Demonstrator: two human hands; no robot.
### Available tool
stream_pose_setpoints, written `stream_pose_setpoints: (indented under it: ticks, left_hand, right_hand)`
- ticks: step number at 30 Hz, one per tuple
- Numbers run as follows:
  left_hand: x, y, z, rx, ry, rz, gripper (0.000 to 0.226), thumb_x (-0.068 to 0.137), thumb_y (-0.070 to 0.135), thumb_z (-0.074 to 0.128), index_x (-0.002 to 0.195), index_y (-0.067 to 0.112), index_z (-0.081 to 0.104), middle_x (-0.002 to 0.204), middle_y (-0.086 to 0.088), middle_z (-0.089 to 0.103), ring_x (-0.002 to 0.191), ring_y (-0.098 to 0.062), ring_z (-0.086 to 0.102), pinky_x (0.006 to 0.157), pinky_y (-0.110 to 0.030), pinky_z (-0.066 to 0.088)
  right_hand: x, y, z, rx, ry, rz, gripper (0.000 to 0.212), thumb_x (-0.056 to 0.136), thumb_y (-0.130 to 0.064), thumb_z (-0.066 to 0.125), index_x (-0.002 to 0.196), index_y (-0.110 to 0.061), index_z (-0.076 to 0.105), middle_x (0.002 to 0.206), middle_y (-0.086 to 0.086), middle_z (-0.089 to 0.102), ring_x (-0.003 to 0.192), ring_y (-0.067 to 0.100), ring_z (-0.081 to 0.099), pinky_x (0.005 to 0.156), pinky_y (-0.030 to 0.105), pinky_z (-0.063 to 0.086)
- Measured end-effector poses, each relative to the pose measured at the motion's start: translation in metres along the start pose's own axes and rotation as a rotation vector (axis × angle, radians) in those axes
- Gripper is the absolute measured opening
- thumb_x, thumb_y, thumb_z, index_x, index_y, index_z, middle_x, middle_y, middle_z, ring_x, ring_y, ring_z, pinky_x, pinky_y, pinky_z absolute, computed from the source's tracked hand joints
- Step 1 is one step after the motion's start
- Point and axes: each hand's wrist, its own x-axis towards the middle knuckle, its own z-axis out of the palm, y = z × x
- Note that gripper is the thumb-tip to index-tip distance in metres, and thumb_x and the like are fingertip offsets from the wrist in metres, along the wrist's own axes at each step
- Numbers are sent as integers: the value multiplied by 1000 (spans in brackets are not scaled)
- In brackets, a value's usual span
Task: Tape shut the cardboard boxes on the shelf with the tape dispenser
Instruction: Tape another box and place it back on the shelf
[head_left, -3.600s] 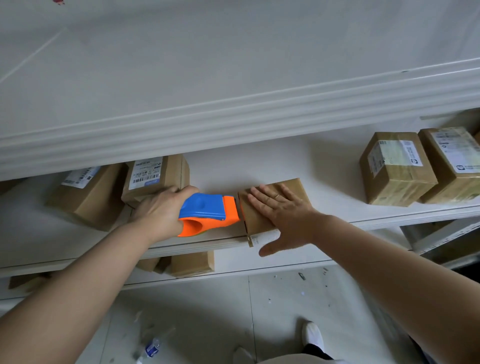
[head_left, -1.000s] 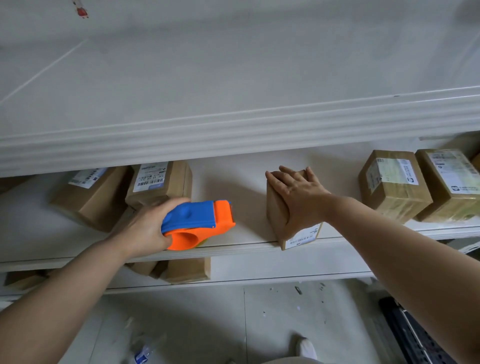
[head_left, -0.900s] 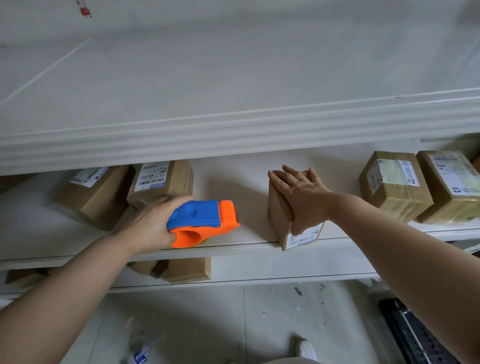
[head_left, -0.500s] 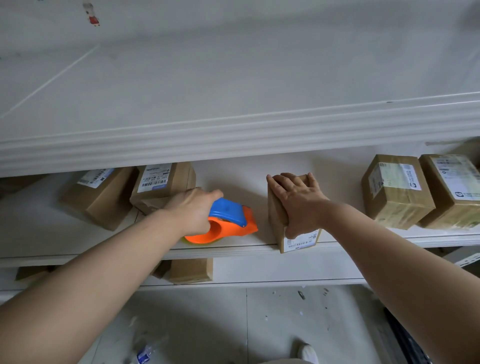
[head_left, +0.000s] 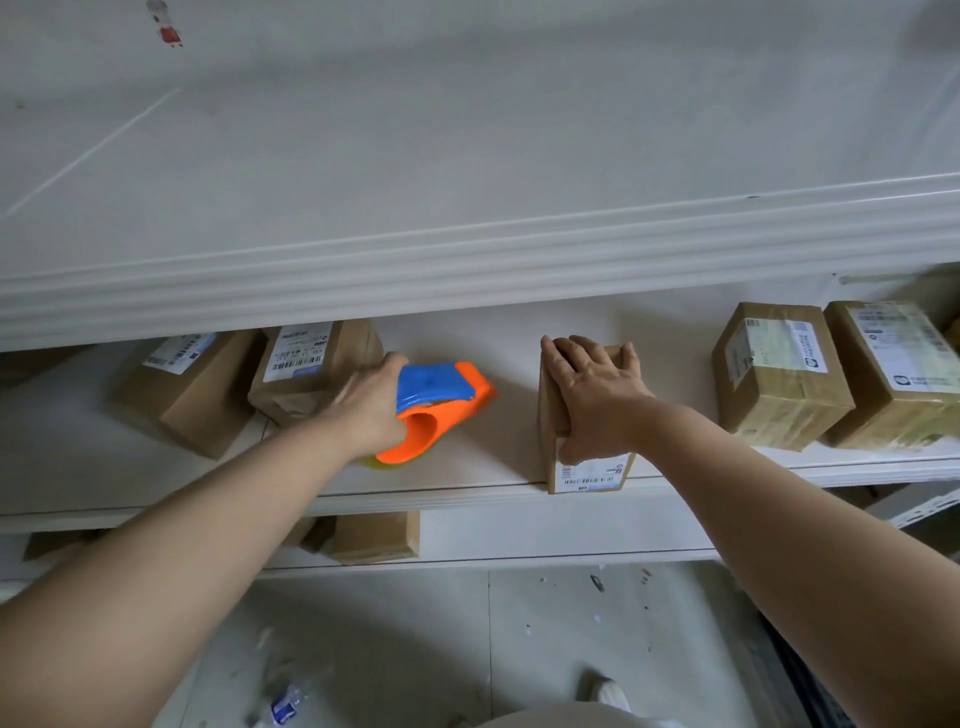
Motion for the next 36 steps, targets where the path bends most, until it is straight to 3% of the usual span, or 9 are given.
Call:
stream_pose_setpoints:
  ticks: [3, 6, 11, 17, 22, 24, 28, 32, 36]
  left_hand:
    - [10, 5, 21, -219, -65, 56, 61, 82, 17, 65, 133, 20, 32, 113, -8, 50, 104, -24, 53, 78, -26, 42]
    - [24, 3, 53, 31, 36, -16, 78, 84, 9, 61, 148, 16, 18, 132, -16, 39, 126, -34, 38, 98, -36, 38]
    - [35, -7, 98, 338, 310, 94, 70, 83, -1, 45, 149, 12, 28, 122, -22, 49, 113, -39, 47, 99, -64, 36]
    - [31, -2, 108, 415, -22, 154, 82, 87, 2, 38, 152, 17, -11, 141, -13, 21, 127, -35, 27, 107, -50, 27]
    - [33, 17, 85, 91, 79, 221, 62, 87, 3, 49, 145, 14, 30, 145, -8, 29, 128, -30, 31, 103, -34, 34]
    - [31, 34, 71, -361, 165, 222, 44, 97, 9, 46, 140, 11, 45, 145, -6, 42, 131, -26, 40, 105, -27, 32]
    - [7, 71, 43, -1228, -60, 163, 43, 102, 17, 40, 144, 6, 37, 150, -2, 39, 139, -12, 33, 106, -15, 25]
    - [-8, 100, 51, -1272, -135, 178, 52, 103, 25, 36, 152, 14, 20, 157, 5, 23, 141, -3, 20, 108, -13, 16]
    - [1, 103, 69, -1174, -102, 98, 51, 102, 34, 39, 151, 33, 22, 152, 8, 29, 131, 1, 26, 112, -22, 22]
  right_hand:
    - [-2, 3, -1, 10, 6, -25, 132, 62, -49, 76, 151, -17, -16, 161, -2, -2, 148, 15, -8, 115, 55, 2]
    - [-5, 9, -3, 1, -45, -71, 133, 62, -45, 77, 151, -20, -18, 160, -1, -14, 147, 18, -19, 118, 51, -2]
    - [-6, 10, -7, 52, -27, -51, 130, 60, -41, 79, 151, -31, -13, 159, 0, -1, 147, 27, -15, 118, 44, 0]
    - [-8, 10, -1, 106, 2, -2, 130, 61, -45, 80, 153, -21, -8, 160, -2, 1, 148, 18, -12, 121, 36, -2]
    - [-9, 1, 0, 275, 104, 74, 129, 60, -51, 84, 154, -16, 3, 161, 4, -2, 148, 23, -7, 119, 37, 4]
    - [-10, -7, 8, 332, 195, 106, 125, 60, -54, 83, 154, -15, 10, 161, 6, -7, 147, 28, -13, 119, 40, 2]
    - [-12, -15, 20, 311, 276, 171, 119, 61, -54, 81, 153, -20, 13, 159, 12, -19, 141, 44, -23, 117, 53, 3]
    - [-10, -9, 13, 457, 156, 141, 118, 65, -34, 82, 154, -19, 6, 155, 11, -30, 140, 41, -30, 118, 50, 5]
    - [-16, 14, 12, 1080, 53, 107, 107, 74, -11, 77, 154, -16, 6, 156, -7, -29, 145, 11, -19, 112, 25, 17]
